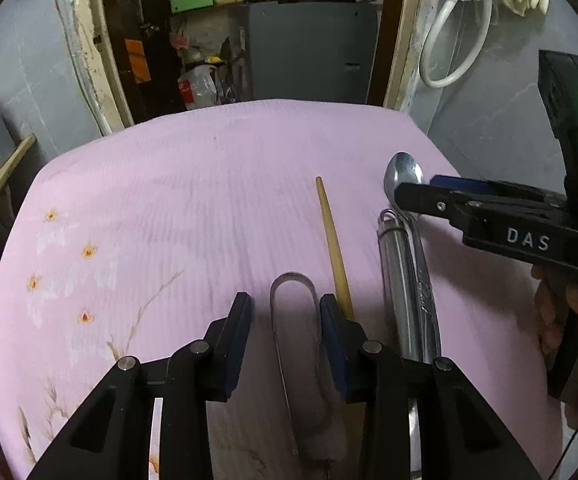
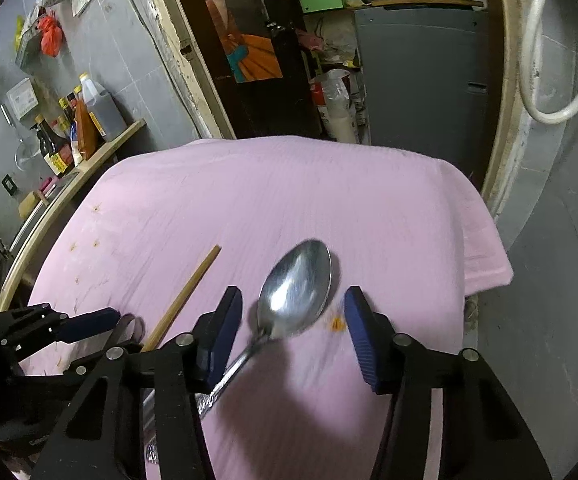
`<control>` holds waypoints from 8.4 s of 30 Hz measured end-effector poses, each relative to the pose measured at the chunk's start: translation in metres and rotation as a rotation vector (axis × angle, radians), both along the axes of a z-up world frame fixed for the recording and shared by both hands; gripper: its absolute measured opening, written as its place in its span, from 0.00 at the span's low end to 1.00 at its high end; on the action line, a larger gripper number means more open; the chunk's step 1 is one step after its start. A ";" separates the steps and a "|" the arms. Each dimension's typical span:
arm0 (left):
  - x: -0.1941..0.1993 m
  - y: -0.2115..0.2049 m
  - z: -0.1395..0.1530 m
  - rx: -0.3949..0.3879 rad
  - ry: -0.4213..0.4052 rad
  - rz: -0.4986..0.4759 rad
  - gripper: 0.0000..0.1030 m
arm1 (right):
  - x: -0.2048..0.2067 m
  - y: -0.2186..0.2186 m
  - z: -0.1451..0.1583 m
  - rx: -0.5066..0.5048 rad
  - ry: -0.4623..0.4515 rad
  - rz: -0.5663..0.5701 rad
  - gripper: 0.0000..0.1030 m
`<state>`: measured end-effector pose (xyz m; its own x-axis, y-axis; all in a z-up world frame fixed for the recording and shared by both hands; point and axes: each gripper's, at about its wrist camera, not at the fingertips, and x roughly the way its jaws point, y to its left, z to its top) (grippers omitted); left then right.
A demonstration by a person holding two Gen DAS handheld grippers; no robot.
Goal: Organize utensils
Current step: 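Grasp the wire peeler with the left tool while the right tool grasps the silver spoon, then lift the peeler and spoon and carry them over the white basket, then open the left tool over the basket while the right tool releases the spoon, then move both tools back over the last chopstick and metal utensil, then grasp the chopstick with the left tool while the right tool grasps the metal-handled utensil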
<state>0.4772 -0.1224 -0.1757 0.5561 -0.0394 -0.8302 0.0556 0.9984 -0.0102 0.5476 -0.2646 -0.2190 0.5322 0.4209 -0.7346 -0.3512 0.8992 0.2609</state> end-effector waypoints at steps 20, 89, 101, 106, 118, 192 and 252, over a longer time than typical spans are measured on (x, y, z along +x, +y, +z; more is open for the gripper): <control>-0.040 0.017 0.038 -0.190 -0.149 0.017 0.23 | -0.062 -0.021 0.064 0.065 -0.167 -0.019 0.02; -0.284 0.298 0.192 -0.194 -0.415 0.118 0.23 | -0.321 0.259 0.230 -0.066 -0.776 0.002 0.02; -0.272 0.286 0.159 -0.205 -0.323 0.092 0.23 | -0.316 0.263 0.201 -0.069 -0.717 0.038 0.02; -0.273 0.288 0.152 -0.230 -0.287 0.114 0.23 | -0.317 0.257 0.195 -0.061 -0.671 0.048 0.11; -0.285 0.269 0.179 -0.233 -0.385 0.129 0.64 | -0.328 0.191 0.232 0.032 -0.658 -0.104 0.57; -0.042 0.066 0.018 -0.129 -0.207 0.234 0.91 | -0.070 0.025 0.024 -0.131 -0.119 -0.030 0.98; -0.003 0.027 0.002 -0.238 0.220 -0.018 0.07 | -0.093 0.006 -0.002 -0.088 0.279 -0.177 0.28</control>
